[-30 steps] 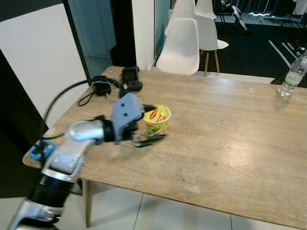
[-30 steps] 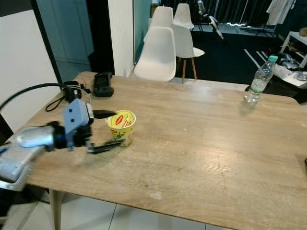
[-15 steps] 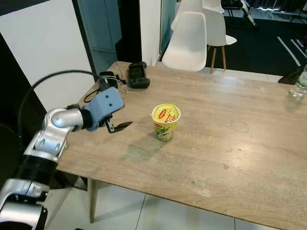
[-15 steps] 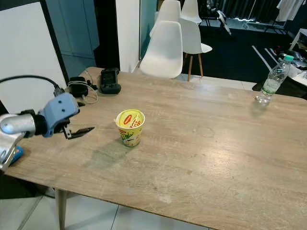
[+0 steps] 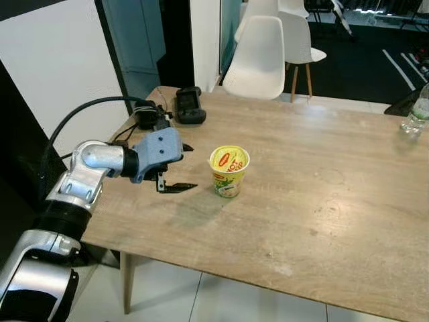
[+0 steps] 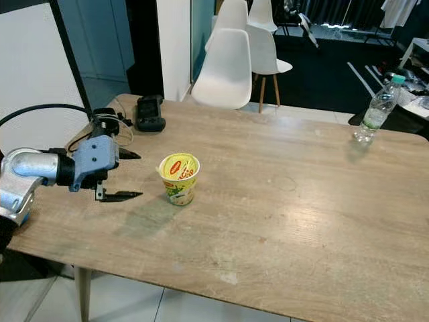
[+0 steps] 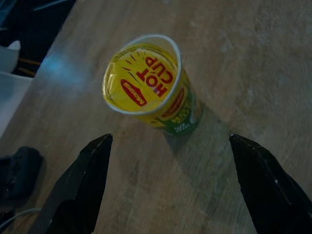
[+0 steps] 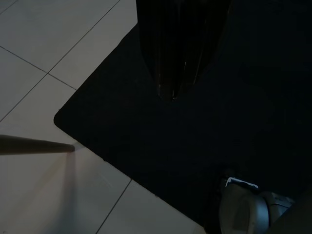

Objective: Restocking fridge

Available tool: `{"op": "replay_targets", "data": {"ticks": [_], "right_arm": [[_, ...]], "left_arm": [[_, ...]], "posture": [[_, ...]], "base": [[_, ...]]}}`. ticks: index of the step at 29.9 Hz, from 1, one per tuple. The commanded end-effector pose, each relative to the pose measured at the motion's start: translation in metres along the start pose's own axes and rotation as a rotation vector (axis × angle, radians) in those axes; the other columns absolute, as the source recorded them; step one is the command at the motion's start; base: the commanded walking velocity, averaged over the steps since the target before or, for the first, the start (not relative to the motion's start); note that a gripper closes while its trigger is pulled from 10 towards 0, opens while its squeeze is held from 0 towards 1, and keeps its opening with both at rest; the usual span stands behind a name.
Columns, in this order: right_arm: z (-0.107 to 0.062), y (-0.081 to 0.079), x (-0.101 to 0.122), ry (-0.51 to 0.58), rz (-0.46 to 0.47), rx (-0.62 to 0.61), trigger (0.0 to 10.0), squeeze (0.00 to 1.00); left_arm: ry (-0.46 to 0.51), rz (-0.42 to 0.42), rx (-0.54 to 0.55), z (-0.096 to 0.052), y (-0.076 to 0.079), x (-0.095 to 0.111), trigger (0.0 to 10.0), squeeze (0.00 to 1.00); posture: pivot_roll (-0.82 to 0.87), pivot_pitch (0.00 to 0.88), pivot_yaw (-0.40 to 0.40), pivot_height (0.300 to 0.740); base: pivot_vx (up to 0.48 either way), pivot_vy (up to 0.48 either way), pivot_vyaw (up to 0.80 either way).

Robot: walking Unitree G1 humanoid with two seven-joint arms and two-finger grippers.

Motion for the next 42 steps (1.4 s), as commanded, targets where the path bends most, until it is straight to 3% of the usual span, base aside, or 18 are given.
{"op": "replay_targets", "data": {"ticks": [1,10,15,26,33,42], "right_arm": [[-0.001,0.003,-0.003,-0.001,-0.003,-0.005,10.0,0.0],[-0.002,0.006,-0.007,-0.004,-0.01,-0.008,10.0,0.0],[-0.003,0.008,-0.007,-0.002,-0.013,-0.009,10.0,0.0],[-0.004,0.011,-0.009,0.0,-0.015,-0.012,10.0,0.0],[-0.007,0.012,-0.022,-0.017,-0.014,-0.01,10.0,0.0],[-0.01,0.014,-0.035,-0.029,-0.014,-0.007,10.0,0.0]], "left_arm": [[-0.001,0.038,-0.037,0.009,0.001,0.003,10.0,0.0],[-0.002,0.122,-0.054,0.022,-0.004,0.007,10.0,0.0],[0.075,0.148,-0.016,0.034,-0.014,0.023,10.0,0.0],[0.093,0.199,-0.096,0.045,-0.004,0.023,10.0,0.0],[0.082,0.241,-0.173,0.052,0.009,0.02,10.0,0.0],[0.084,0.279,-0.174,0.057,0.008,0.022,10.0,0.0]], "posture": [[0.01,0.0,-0.045,0.74],[0.0,0.0,-0.045,0.74],[-0.01,0.0,-0.045,0.74],[-0.03,0.0,-0.039,0.74],[-0.05,0.029,-0.032,0.74],[-0.07,0.069,-0.03,0.74]], "base": [[0.0,0.0,0.0],[0.0,0.0,0.0],[0.0,0.0,0.0],[0.0,0.0,0.0],[0.0,0.0,0.0],[0.0,0.0,0.0]]}}
Point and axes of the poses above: a point about 5 cm out from each wrist's last joint towards the gripper, its own z axis pointing out of the wrist towards the gripper, its own x axis along the axis of the wrist's last joint, y = z × x, the point moved 5 cm from there along z, pointing out of the wrist towards the gripper, and after that the axes turned 12 degrees about z, right-handed, at the moved point
